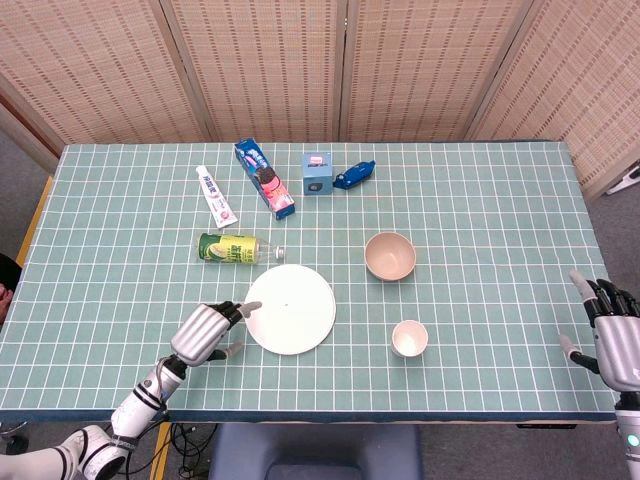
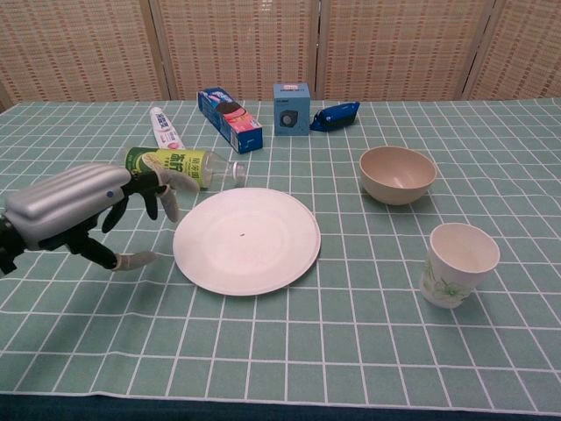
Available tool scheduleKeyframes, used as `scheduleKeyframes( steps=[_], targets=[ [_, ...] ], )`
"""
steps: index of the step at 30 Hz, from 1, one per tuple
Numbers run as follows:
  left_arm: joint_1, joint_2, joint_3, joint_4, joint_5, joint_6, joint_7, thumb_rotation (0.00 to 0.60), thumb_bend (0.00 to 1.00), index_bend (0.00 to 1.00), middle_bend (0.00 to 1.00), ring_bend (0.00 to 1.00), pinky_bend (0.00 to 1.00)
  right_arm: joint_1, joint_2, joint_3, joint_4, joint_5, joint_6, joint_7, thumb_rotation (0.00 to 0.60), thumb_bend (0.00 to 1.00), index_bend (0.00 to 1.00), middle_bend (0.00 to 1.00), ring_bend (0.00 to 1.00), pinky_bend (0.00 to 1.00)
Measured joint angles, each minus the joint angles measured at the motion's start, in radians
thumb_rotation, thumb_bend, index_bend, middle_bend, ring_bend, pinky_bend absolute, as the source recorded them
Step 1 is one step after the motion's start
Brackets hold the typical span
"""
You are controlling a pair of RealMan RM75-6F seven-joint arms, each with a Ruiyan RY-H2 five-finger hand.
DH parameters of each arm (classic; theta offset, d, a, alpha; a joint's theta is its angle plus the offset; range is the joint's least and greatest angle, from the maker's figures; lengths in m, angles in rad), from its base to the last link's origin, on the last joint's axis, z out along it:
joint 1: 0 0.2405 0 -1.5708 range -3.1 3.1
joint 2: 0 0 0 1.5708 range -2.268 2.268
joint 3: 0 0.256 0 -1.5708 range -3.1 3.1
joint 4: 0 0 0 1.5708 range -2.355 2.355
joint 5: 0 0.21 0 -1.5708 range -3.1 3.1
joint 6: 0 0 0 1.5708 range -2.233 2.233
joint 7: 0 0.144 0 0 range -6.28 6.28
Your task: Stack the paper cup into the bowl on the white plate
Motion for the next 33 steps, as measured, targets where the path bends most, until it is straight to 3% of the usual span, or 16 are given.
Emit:
scheduleKeyframes(
  steps=[4,9,21,26,33],
  targets=[
    [0.036,0.079,-0.002,-0.080,-0.034,0.016,0.044,0.600,0.26,0.17,0.33,0.33,0.54,0.012,0.011,0.000,-0.009,-0.010,-0.014,-0.006,0.600,0.21,0.08,0.19,0.13,0.17],
    [0.072,0.180,-0.007,-0.158,-0.087,0.022,0.090,0.600,0.26,0.17,0.26,0.26,0.42,0.044,0.036,0.002,-0.031,-0.023,-0.062,-0.007,0.600,0.21,0.08,0.19,0.13,0.17],
    [0.187,0.363,-0.050,-0.283,-0.167,0.132,0.092,0.600,0.26,0.17,0.25,0.25,0.39,0.251,0.059,0.044,-0.041,-0.037,-0.321,-0.029,0.600,0.21,0.14,0.19,0.12,0.17],
    [0.218,0.403,-0.057,-0.316,-0.170,0.159,0.081,0.600,0.26,0.17,0.25,0.25,0.39,0.373,0.013,0.066,0.010,-0.033,-0.458,-0.038,0.600,0.21,0.18,0.18,0.00,0.14],
    [0.236,0.428,-0.055,-0.334,-0.151,0.161,0.051,0.600,0.26,0.18,0.25,0.25,0.39,0.513,-0.129,0.078,0.162,-0.020,-0.589,-0.052,0.600,0.21,0.23,0.16,0.00,0.10]
  ],
)
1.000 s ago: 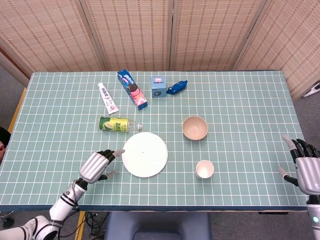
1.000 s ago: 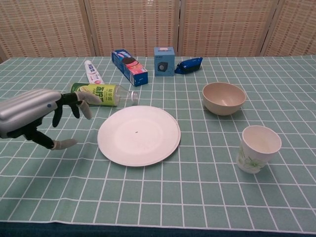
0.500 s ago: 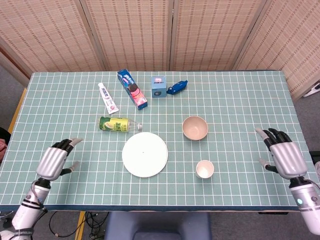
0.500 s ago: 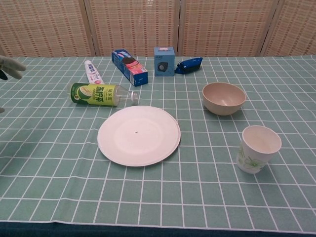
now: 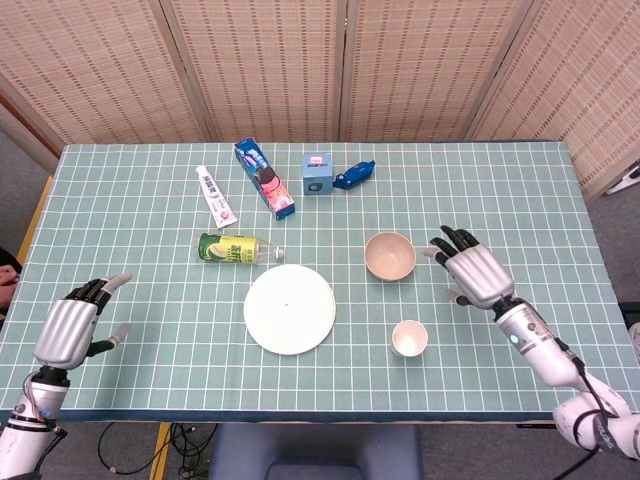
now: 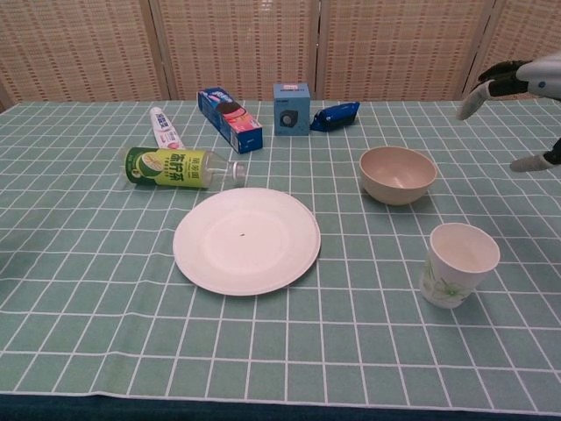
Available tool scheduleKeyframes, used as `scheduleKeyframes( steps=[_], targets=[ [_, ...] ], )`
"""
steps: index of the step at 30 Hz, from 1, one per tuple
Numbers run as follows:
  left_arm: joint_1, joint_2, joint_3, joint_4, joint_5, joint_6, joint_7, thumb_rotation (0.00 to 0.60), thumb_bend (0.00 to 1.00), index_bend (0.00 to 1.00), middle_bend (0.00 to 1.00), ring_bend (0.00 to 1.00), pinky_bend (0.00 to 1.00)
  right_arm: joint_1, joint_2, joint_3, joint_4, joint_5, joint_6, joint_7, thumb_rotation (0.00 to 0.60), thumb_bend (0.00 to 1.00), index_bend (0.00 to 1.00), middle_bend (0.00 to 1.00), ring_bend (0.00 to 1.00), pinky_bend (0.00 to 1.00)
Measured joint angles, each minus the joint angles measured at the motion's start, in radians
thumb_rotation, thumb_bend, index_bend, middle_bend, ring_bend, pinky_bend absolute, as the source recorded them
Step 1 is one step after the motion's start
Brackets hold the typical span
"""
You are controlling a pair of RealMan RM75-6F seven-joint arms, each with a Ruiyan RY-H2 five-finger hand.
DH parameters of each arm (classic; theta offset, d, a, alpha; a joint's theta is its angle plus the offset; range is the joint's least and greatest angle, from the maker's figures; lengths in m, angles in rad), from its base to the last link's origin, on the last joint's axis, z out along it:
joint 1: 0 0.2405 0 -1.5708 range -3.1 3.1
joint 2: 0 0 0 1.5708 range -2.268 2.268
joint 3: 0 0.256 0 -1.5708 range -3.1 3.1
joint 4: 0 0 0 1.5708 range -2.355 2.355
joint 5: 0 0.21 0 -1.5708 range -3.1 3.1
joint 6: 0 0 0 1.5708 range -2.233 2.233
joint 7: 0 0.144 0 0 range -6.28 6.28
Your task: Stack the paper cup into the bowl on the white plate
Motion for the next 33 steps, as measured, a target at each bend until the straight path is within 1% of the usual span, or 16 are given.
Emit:
scheduleKeyframes(
  steps=[5,11,17,24,27,33],
  targets=[
    [0.002,-0.005,-0.004,0.006,0.011,-0.008,-0.004,0.600,0.26,0.18,0.25,0.25,0.39,0.038,-0.088,-0.005,0.088,0.010,-0.027,-0.003,0.600,0.21,0.27,0.16,0.00,0.10],
    [0.010,-0.013,-0.013,0.014,0.023,0.007,-0.013,0.600,0.26,0.18,0.25,0.25,0.39,0.071,-0.172,-0.019,0.192,0.005,-0.034,-0.007,0.600,0.21,0.31,0.16,0.00,0.10],
    [0.026,-0.012,-0.014,0.013,0.023,0.010,-0.020,0.600,0.26,0.18,0.25,0.25,0.39,0.106,-0.276,-0.027,0.322,-0.004,-0.031,0.001,0.600,0.22,0.35,0.16,0.00,0.10],
    [0.039,-0.006,-0.017,0.009,0.029,0.021,-0.030,0.600,0.26,0.18,0.25,0.25,0.39,0.152,-0.395,-0.037,0.477,-0.019,-0.030,0.060,0.600,0.25,0.40,0.17,0.00,0.10],
    [0.042,-0.004,-0.019,0.010,0.031,0.023,-0.034,0.600,0.26,0.18,0.25,0.25,0.39,0.169,-0.432,-0.043,0.526,-0.029,-0.028,0.092,0.600,0.28,0.44,0.19,0.00,0.10],
    [0.050,-0.002,-0.020,0.011,0.036,0.024,-0.041,0.600,0.26,0.18,0.25,0.25,0.39,0.189,-0.478,-0.058,0.600,-0.052,-0.010,0.141,0.600,0.36,0.52,0.23,0.00,0.10]
  ],
)
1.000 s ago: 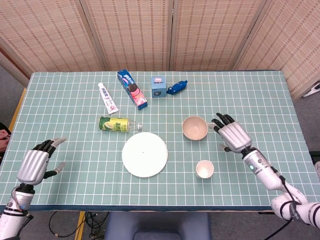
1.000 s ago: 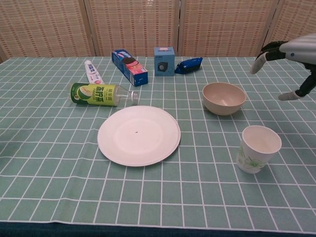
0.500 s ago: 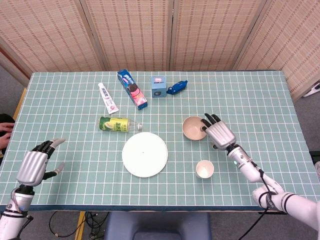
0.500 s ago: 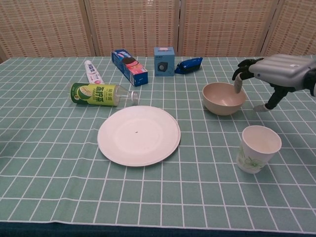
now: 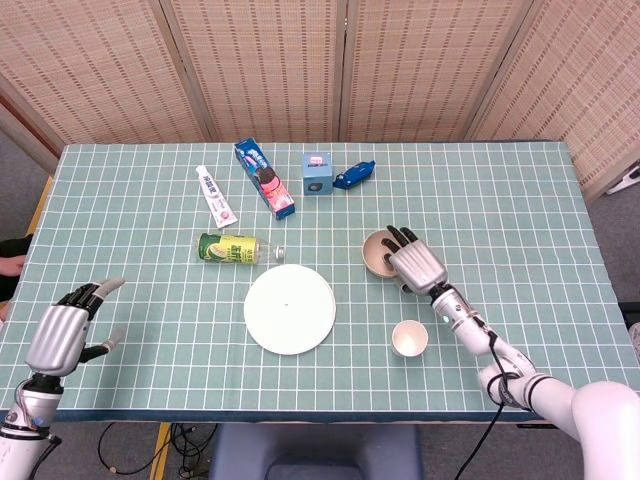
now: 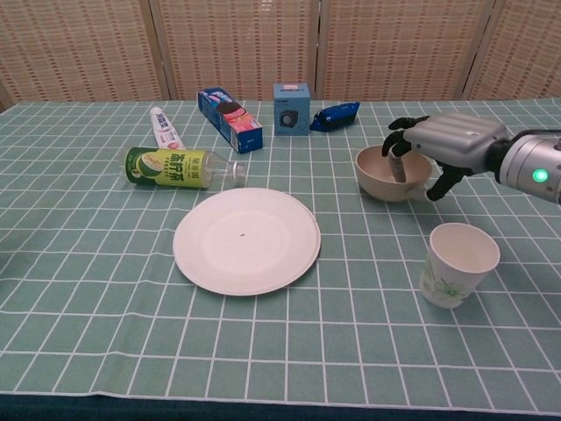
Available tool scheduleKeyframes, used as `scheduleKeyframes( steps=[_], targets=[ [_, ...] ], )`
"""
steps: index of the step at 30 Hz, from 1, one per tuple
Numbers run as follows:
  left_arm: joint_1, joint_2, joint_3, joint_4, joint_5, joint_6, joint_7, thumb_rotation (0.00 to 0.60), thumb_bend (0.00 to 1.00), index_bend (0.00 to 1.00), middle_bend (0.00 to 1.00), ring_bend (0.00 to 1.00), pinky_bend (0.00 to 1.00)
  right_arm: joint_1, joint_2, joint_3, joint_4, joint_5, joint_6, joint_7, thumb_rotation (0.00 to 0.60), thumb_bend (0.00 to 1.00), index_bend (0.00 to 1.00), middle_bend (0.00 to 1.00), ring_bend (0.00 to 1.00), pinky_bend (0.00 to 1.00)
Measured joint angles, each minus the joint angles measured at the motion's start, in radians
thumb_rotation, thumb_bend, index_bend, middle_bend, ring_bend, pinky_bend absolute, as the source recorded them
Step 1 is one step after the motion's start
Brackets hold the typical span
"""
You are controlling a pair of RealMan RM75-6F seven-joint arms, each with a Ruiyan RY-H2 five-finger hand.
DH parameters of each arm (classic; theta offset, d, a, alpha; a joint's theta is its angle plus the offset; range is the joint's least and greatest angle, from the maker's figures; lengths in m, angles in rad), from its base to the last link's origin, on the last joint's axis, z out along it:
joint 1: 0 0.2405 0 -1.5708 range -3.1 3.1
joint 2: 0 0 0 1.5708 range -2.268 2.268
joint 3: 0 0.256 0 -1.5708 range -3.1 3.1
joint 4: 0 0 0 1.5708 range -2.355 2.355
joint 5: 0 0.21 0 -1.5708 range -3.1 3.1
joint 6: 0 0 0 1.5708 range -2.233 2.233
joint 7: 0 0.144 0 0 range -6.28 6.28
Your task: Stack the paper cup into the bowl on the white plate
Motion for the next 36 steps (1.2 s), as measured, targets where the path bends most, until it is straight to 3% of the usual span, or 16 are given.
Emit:
scheduleKeyframes(
  steps=[12,17,26,36],
  targets=[
    [0.002,-0.001,-0.008,0.001,0.010,-0.005,-0.005,0.600,0.26,0.18,0.25,0.25,0.39,0.009,-0.009,-0.034,0.044,-0.038,0.056,0.057,0.600,0.41,0.58,0.28,0.02,0.10],
    [0.002,0.004,-0.013,-0.002,0.010,-0.008,-0.006,0.600,0.26,0.18,0.25,0.25,0.39,0.012,0.021,-0.036,-0.014,-0.054,0.091,0.050,0.600,0.41,0.59,0.28,0.02,0.10],
    [0.011,0.014,-0.018,-0.011,0.008,0.000,-0.004,0.600,0.26,0.18,0.24,0.25,0.39,0.077,0.071,-0.021,-0.220,-0.103,0.108,-0.016,0.600,0.41,0.59,0.28,0.02,0.10],
    [0.024,0.017,-0.019,-0.001,0.003,0.006,-0.020,0.600,0.26,0.18,0.24,0.25,0.39,0.199,-0.018,0.020,-0.250,-0.092,-0.001,-0.091,0.600,0.41,0.59,0.28,0.02,0.10]
  ],
)
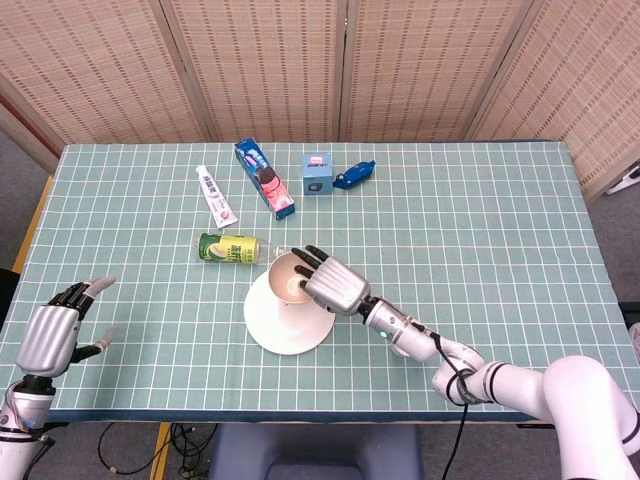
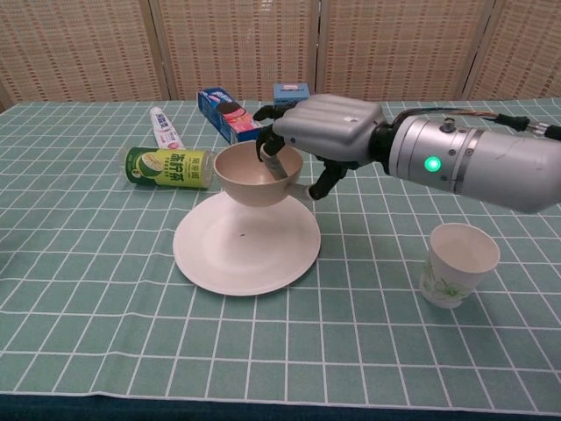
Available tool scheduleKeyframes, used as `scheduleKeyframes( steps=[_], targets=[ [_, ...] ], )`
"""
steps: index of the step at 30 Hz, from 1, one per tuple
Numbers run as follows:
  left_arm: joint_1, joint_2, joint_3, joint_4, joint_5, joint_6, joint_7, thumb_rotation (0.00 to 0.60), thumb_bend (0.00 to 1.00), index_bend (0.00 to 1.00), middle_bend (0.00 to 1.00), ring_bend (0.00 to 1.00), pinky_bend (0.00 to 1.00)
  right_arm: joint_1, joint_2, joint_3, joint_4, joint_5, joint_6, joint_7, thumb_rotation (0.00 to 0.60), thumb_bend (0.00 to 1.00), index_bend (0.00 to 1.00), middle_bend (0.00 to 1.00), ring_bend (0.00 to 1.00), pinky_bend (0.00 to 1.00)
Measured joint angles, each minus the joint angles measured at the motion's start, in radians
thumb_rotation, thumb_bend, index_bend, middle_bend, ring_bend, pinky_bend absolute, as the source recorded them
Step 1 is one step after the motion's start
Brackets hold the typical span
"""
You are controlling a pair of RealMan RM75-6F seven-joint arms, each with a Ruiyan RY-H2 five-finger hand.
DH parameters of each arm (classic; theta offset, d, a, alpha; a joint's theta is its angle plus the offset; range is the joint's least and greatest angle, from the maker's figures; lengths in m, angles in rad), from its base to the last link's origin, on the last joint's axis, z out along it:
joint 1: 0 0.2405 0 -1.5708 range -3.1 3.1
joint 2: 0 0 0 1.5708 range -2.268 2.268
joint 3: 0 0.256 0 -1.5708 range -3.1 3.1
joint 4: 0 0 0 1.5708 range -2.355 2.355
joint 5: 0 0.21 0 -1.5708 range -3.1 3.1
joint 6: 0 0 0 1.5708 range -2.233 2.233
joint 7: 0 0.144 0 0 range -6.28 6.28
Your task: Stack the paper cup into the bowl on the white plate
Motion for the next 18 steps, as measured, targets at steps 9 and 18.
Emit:
scheduleKeyframes(
  steps=[9,18],
  targets=[
    [0.010,-0.001,0.002,0.013,-0.003,0.000,-0.015,0.600,0.26,0.18,0.24,0.25,0.39,0.036,-0.066,-0.017,0.038,0.010,-0.039,-0.025,0.600,0.41,0.59,0.28,0.02,0.10],
    [0.014,-0.006,0.001,0.016,-0.003,-0.002,-0.017,0.600,0.26,0.18,0.24,0.25,0.39,0.027,-0.060,-0.045,0.032,0.021,-0.047,-0.044,0.600,0.38,0.50,0.22,0.02,0.08]
  ],
)
